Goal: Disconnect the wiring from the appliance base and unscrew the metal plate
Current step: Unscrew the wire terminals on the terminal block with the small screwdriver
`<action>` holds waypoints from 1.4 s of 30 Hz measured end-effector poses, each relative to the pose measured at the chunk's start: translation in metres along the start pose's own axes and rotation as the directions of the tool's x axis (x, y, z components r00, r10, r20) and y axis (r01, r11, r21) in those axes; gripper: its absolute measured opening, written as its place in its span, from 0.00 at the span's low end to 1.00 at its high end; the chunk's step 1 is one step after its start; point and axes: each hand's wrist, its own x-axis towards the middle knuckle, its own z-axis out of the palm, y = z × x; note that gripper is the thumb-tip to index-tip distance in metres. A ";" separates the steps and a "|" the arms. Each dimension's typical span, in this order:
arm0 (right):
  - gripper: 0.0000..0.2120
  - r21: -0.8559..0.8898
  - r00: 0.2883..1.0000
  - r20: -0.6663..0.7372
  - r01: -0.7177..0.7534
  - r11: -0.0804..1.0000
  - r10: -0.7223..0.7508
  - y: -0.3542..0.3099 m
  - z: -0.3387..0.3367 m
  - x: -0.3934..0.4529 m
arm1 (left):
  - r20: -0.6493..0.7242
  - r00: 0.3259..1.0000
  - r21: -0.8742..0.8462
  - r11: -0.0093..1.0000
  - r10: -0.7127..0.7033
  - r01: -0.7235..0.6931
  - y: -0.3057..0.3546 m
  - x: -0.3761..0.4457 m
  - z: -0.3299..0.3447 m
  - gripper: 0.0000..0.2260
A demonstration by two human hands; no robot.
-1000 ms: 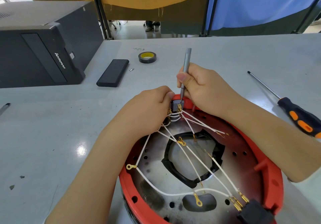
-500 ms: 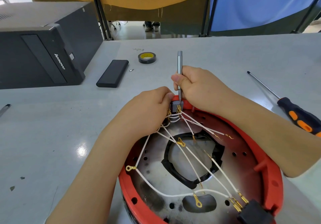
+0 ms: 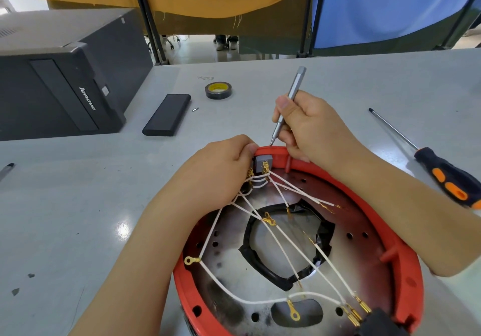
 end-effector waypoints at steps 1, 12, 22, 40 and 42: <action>0.14 0.007 1.000 -0.002 -0.001 1.000 0.001 0.000 0.000 0.000 | 0.000 1.000 -0.003 1.000 -0.001 0.001 0.000 0.000 0.000 0.14; 0.09 0.121 0.997 -0.070 0.029 0.992 -0.021 0.001 -0.007 0.003 | -0.110 0.993 -0.397 0.918 -0.041 -0.006 0.003 0.001 -0.007 0.13; 0.09 -0.088 0.997 -0.082 -0.013 0.996 0.006 0.003 -0.008 0.001 | -0.142 0.975 -0.474 0.877 -0.169 0.083 -0.013 -0.032 -0.020 0.11; 0.14 0.137 0.966 0.256 -0.067 0.988 0.030 -0.012 -0.035 -0.020 | 0.074 0.997 -0.231 0.973 0.015 0.002 0.001 -0.007 -0.006 0.13; 0.15 0.130 0.974 0.225 -0.033 0.991 0.003 -0.009 -0.030 -0.016 | 0.083 0.996 -0.220 0.975 0.031 -0.012 0.001 0.000 -0.005 0.13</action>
